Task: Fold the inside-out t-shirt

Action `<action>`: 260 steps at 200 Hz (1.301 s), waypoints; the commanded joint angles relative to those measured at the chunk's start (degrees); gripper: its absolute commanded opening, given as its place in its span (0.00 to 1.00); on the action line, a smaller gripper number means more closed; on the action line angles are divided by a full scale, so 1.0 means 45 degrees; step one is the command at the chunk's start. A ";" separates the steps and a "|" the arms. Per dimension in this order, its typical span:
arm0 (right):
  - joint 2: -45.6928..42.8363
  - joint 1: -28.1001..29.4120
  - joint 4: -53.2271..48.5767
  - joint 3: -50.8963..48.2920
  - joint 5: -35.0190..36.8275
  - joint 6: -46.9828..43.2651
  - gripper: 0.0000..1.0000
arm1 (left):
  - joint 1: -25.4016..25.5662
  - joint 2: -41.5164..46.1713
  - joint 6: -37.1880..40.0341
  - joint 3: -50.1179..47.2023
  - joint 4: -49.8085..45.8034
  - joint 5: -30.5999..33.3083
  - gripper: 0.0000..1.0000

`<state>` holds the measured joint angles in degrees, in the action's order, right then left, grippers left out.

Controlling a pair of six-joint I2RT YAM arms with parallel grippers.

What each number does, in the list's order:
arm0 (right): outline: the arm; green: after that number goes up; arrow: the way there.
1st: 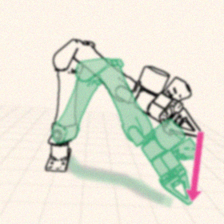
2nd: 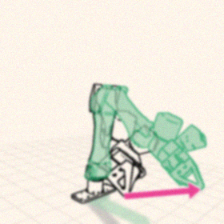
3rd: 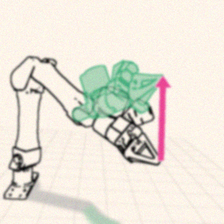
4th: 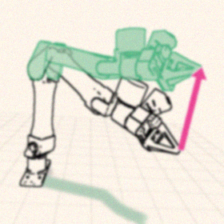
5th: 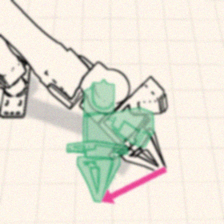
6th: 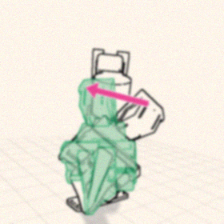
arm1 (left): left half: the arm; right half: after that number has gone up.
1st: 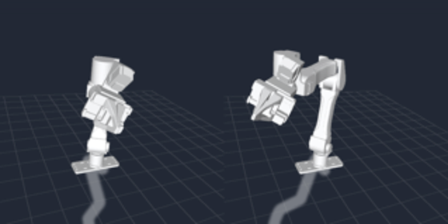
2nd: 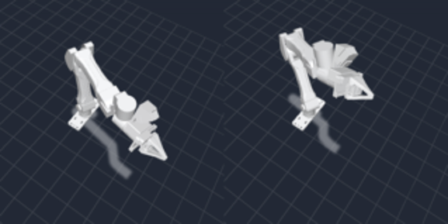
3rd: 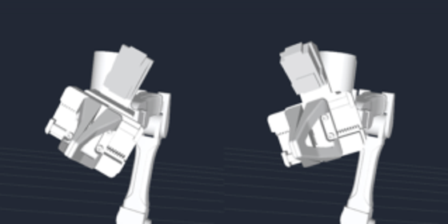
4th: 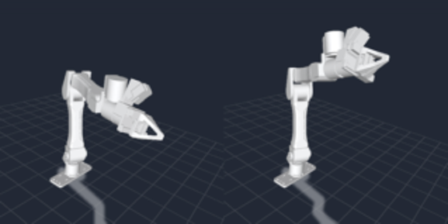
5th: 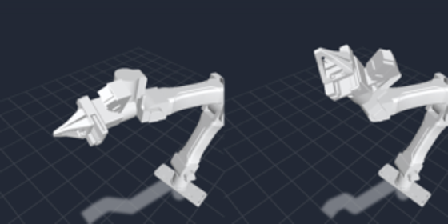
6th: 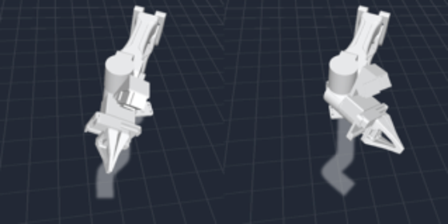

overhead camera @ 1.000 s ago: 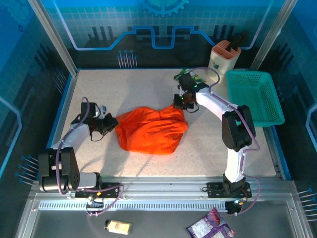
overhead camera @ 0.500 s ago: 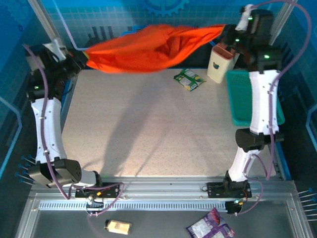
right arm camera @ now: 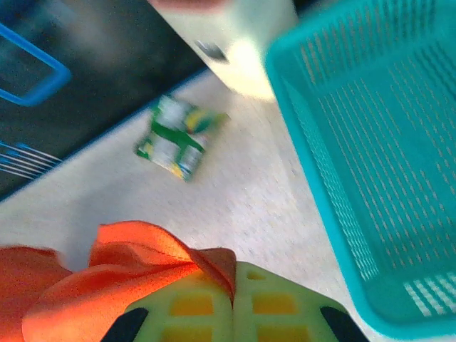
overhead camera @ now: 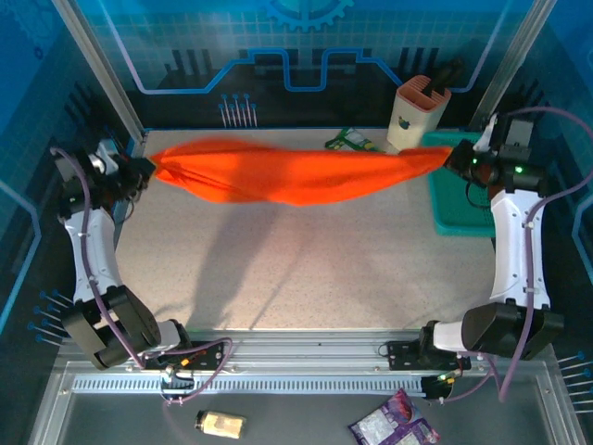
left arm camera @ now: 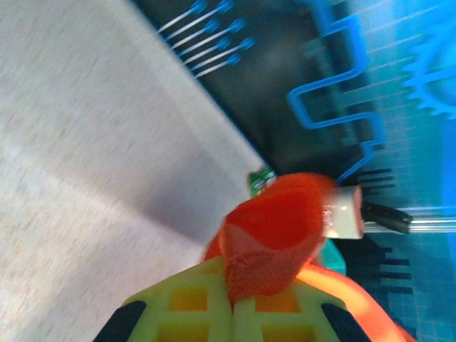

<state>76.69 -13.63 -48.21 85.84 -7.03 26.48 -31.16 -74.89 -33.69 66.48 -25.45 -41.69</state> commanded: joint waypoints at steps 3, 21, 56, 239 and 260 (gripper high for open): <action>-0.0702 -0.0649 0.0795 -0.1139 -0.0262 -0.0253 0.00 | -0.0531 0.0232 0.0942 -0.1057 -0.0013 -0.0150 0.00; -0.0748 -0.0687 0.0741 -0.1682 -0.0512 -0.0452 0.00 | -0.0596 -0.0095 0.1306 -0.1670 -0.0016 0.0031 0.00; -0.0196 0.0280 0.0884 -0.2660 -0.1438 -0.0387 0.00 | 0.0390 -0.1612 0.2011 -0.1802 -0.0404 -0.0354 0.05; -0.0895 0.4857 -0.0654 -0.4310 0.2505 -0.0293 0.46 | 1.6520 -0.7086 1.1732 0.5047 -0.4546 0.9986 0.59; -0.1535 0.4359 -0.0795 -0.4650 0.2209 -0.0365 0.46 | 1.7331 -0.8495 1.2452 0.6005 -0.4889 1.0733 0.63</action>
<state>73.28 8.34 -50.17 66.59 3.01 24.40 44.07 -108.07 14.41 88.42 -42.19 -1.91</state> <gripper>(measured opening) 0.456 0.617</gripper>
